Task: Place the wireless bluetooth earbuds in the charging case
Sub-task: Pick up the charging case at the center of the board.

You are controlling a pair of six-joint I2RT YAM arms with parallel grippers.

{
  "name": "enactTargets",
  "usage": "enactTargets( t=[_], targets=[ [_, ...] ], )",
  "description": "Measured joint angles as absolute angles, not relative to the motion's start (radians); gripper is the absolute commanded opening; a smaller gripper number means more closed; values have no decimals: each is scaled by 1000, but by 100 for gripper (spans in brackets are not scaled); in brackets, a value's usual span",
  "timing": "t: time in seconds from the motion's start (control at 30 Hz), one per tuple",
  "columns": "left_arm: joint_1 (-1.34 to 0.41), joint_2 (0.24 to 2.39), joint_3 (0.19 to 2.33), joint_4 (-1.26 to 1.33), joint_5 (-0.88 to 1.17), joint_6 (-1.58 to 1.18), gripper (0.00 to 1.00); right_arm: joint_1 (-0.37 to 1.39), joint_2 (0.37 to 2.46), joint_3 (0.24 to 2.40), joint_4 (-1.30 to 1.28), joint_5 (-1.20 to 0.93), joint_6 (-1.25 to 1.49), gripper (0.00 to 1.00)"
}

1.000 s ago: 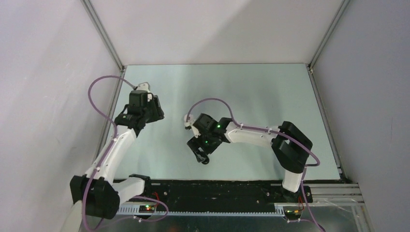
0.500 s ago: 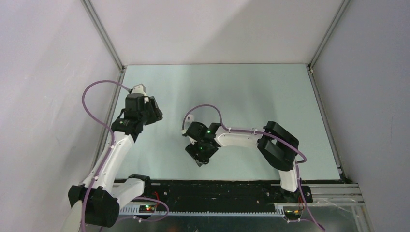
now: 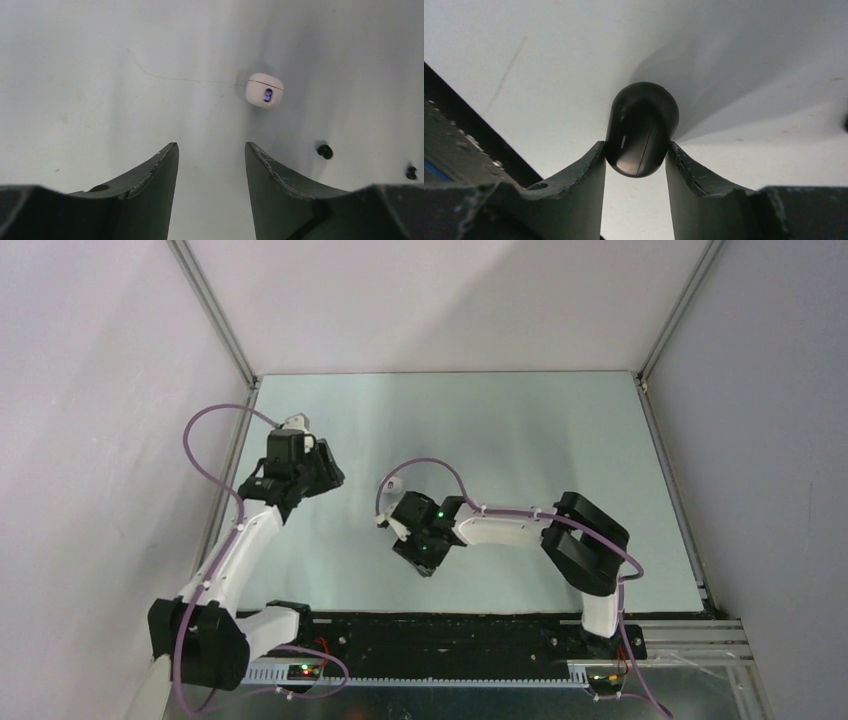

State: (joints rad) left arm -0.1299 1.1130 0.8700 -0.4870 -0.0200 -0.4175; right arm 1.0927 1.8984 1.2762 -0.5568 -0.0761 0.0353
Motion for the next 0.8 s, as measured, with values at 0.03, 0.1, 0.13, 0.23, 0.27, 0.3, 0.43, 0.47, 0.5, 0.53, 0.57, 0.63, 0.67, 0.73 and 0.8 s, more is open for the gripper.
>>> enactTargets(
  t=[0.03, 0.1, 0.13, 0.23, 0.27, 0.3, 0.43, 0.47, 0.5, 0.53, 0.57, 0.63, 0.67, 0.73, 0.8],
  targets=[
    [-129, 1125, 874, -484, 8, -418, 56, 1083, 1890, 1271, -558, -70, 4, 37],
    [-128, 1148, 884, -469, 65, -413, 55, 1052, 1859, 1268, -570, -62, -49, 37],
    [-128, 1162, 891, -456, 111, -409, 55, 1028, 1834, 1268, -575, -59, -82, 37],
    [-128, 1196, 911, -402, 249, -391, 56, 943, 1720, 1269, -574, -56, -180, 37],
    [-128, 1209, 924, -381, 307, -384, 56, 915, 1674, 1269, -569, -59, -216, 37],
    [-128, 1222, 941, -366, 363, -379, 56, 892, 1635, 1270, -562, -62, -245, 37],
    [-131, 1294, 1060, -312, 590, -357, 56, 823, 1491, 1278, -493, -97, -380, 38],
    [-134, 1311, 1088, -301, 631, -353, 57, 810, 1470, 1282, -464, -109, -418, 38],
    [-137, 1328, 1119, -282, 677, -344, 56, 801, 1460, 1284, -439, -114, -445, 38],
    [-146, 1344, 1144, -274, 716, -330, 56, 787, 1455, 1285, -406, -120, -476, 38],
    [-155, 1361, 1172, -266, 755, -316, 56, 776, 1455, 1285, -371, -121, -502, 39],
    [-184, 1400, 1222, -252, 828, -300, 55, 756, 1464, 1285, -313, -121, -548, 39],
    [-201, 1422, 1244, -247, 859, -295, 55, 749, 1469, 1285, -290, -121, -566, 39],
    [-233, 1460, 1277, -244, 906, -294, 55, 733, 1476, 1285, -245, -120, -607, 39],
    [-258, 1496, 1301, -244, 932, -291, 55, 724, 1478, 1285, -217, -119, -632, 39]
  ],
)
